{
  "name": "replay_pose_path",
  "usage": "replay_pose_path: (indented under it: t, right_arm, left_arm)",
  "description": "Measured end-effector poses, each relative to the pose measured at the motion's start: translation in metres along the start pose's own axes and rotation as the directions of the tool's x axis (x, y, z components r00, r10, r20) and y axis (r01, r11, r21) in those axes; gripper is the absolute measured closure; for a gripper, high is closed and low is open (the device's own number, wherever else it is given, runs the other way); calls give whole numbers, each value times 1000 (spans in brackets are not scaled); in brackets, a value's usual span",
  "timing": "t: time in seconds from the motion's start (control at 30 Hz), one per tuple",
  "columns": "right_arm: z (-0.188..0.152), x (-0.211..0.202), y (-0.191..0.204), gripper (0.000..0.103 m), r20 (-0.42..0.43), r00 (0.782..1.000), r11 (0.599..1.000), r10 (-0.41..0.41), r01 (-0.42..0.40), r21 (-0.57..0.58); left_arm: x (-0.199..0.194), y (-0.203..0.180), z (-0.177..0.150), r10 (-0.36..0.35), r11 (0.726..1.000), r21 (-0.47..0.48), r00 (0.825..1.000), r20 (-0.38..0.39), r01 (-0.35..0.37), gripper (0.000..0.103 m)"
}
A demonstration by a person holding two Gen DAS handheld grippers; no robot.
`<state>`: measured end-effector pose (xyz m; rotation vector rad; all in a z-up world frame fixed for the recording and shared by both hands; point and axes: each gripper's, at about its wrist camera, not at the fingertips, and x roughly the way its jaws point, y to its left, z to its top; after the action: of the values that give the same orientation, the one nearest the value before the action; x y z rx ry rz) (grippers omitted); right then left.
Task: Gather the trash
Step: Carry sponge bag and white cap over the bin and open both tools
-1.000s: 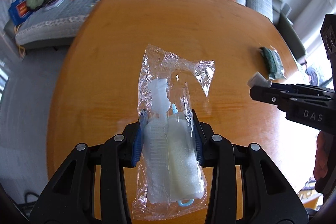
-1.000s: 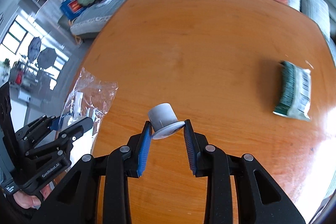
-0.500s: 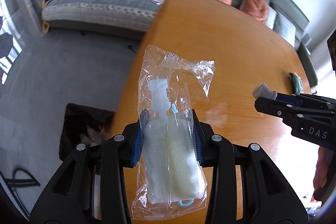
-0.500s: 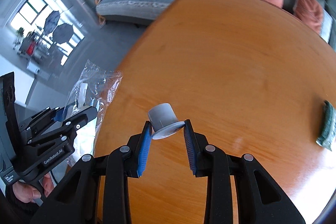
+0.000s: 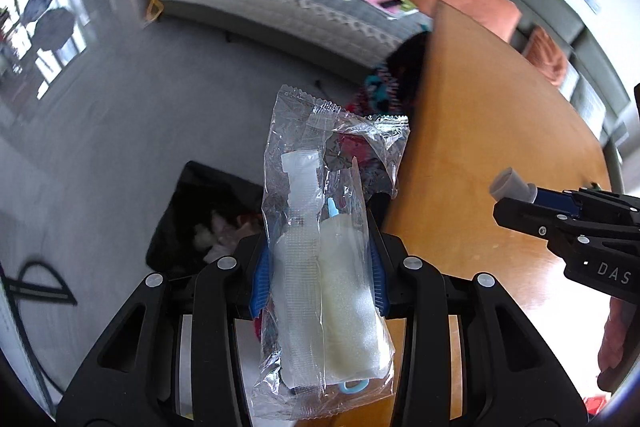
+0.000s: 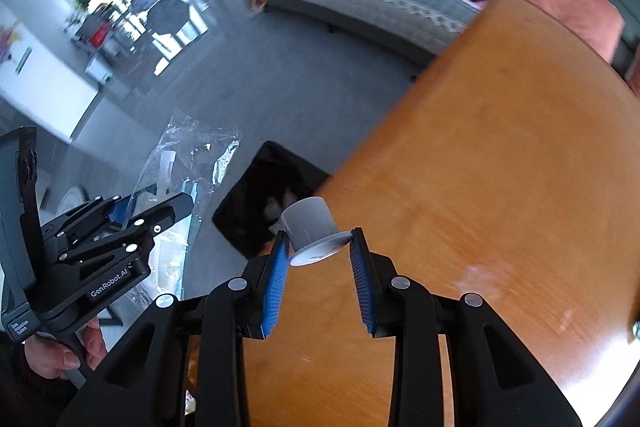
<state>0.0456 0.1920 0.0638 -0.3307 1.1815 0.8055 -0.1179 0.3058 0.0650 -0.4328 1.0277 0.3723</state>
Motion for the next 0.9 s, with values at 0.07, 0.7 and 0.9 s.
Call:
replay_pose_path:
  t: [0.07,0.7,0.9]
  right_arm:
    - [9,11,14,70,-14,1000,999,16,-17,-28]
    - [42,93,118,70,-141,986,963,91,-123,-238]
    - [50,115,135,70,-167,981,956,100,-141,-256]
  left_arm:
    - [-2,16,-4,15,999,-29,1000,-3,-15,64]
    - [15,142,-18,152,949,-267,985,-83,-169,64]
    - [28,164,-12,179,932,-299,977,-114,-205,64]
